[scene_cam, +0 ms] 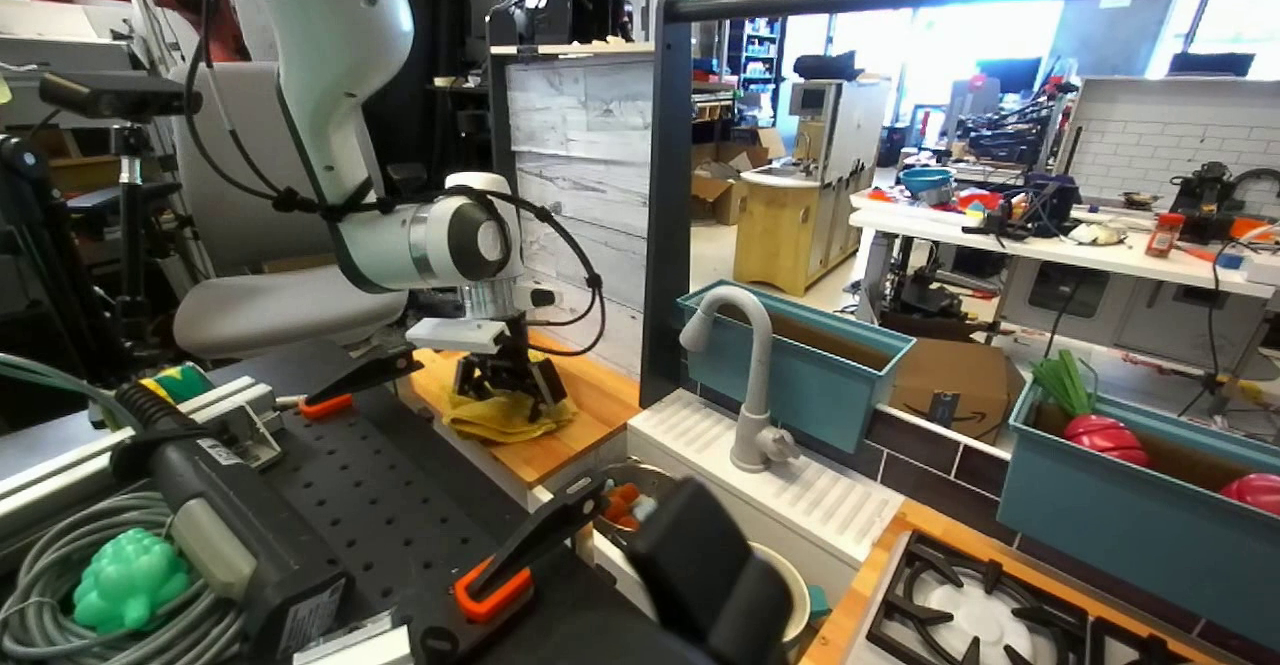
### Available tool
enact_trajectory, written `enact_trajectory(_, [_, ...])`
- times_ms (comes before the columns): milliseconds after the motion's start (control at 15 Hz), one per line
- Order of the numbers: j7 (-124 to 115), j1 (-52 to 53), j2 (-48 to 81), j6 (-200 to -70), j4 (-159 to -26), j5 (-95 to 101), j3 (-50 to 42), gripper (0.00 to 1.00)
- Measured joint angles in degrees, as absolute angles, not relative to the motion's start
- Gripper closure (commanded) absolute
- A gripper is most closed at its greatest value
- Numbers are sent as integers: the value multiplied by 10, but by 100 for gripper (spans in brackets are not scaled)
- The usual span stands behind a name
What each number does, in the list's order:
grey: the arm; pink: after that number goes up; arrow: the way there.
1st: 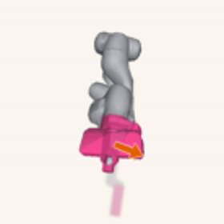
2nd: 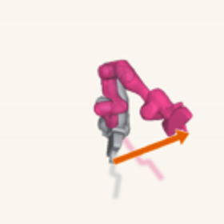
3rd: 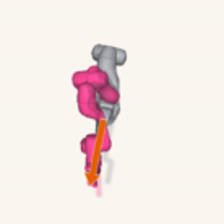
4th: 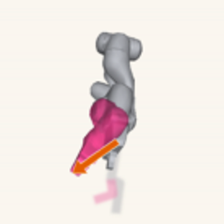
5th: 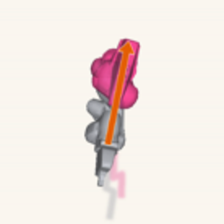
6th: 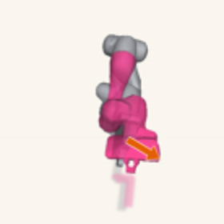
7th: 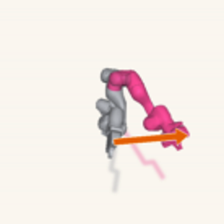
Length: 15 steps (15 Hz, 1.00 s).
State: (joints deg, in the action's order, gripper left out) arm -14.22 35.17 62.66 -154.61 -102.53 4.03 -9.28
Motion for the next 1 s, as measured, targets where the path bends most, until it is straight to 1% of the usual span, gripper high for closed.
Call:
enact_trajectory(267, [-143,342,617,-1546,-1064,77,-131,0])
enact_trajectory(533, [-141,348,617,-1546,-1061,116,-127,0])
enact_trajectory(733, [-139,363,623,-1546,-1035,136,-103,0])
enact_trajectory(1000, [-151,396,656,-1540,-949,136,-75,0])
